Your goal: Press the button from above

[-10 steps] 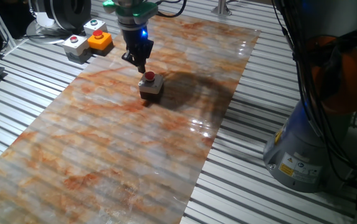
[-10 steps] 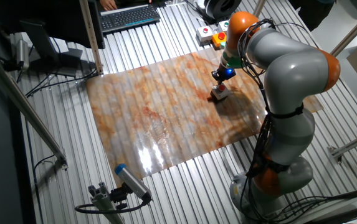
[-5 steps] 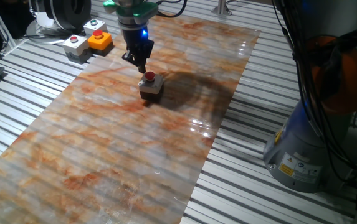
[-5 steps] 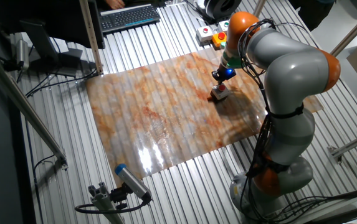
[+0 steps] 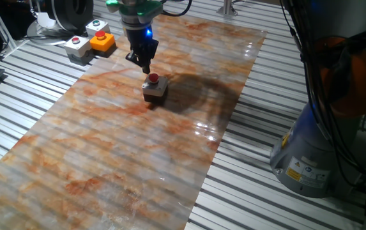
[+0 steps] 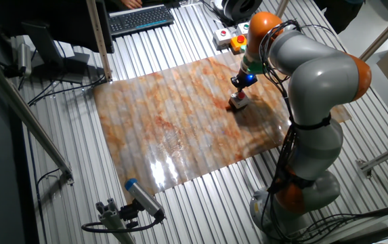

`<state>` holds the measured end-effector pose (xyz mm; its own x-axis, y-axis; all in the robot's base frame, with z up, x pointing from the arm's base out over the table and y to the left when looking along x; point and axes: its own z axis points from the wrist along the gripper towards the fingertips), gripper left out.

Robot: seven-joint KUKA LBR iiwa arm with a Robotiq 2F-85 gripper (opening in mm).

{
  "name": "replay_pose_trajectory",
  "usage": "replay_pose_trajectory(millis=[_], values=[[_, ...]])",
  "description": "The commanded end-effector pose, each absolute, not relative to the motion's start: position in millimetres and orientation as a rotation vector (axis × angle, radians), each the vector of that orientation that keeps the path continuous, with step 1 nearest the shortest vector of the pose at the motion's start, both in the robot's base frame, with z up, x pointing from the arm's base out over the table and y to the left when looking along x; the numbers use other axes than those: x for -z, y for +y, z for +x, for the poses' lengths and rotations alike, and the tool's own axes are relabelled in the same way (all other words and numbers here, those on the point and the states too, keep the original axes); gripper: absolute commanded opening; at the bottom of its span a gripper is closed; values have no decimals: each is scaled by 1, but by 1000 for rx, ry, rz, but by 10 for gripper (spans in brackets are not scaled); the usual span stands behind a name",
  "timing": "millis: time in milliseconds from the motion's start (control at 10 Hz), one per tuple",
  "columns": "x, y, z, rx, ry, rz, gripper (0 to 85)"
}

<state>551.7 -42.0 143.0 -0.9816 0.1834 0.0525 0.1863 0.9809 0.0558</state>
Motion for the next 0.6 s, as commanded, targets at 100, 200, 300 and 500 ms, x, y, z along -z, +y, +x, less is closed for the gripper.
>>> replay_pose_trajectory(millis=[100, 200, 300, 500], values=[[-163, -37, 548, 80, -3069, -301, 0], [-173, -34, 545, 69, -3067, -305, 0], [-181, -32, 542, 60, -3067, -312, 0], [-196, -27, 535, 47, -3075, -320, 0]])
